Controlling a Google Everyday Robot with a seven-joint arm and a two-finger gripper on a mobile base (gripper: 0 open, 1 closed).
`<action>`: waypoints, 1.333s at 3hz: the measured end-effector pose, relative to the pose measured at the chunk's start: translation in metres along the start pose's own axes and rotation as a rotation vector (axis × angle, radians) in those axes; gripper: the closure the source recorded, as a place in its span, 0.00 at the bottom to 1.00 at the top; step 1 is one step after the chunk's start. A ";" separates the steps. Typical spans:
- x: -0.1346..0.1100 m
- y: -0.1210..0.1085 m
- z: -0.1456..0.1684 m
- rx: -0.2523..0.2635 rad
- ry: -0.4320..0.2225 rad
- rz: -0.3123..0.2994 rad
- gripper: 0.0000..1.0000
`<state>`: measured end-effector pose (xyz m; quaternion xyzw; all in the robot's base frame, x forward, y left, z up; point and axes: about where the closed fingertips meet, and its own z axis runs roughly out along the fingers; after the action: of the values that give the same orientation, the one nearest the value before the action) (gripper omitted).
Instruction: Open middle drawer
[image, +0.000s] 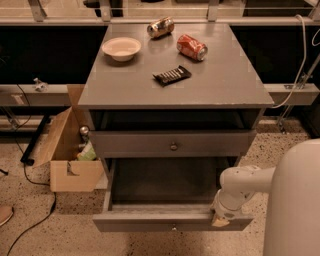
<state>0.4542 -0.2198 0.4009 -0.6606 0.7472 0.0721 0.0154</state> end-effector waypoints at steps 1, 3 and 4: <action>0.000 0.000 0.000 0.000 0.000 0.000 0.62; -0.001 -0.001 -0.003 -0.002 -0.008 -0.013 0.15; 0.003 -0.003 -0.027 0.023 -0.031 -0.017 0.00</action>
Offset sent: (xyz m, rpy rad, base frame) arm 0.0000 0.0000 0.0000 0.0000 0.0000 0.0000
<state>0.4589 -0.2269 0.4269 -0.6654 0.7420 0.0736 0.0352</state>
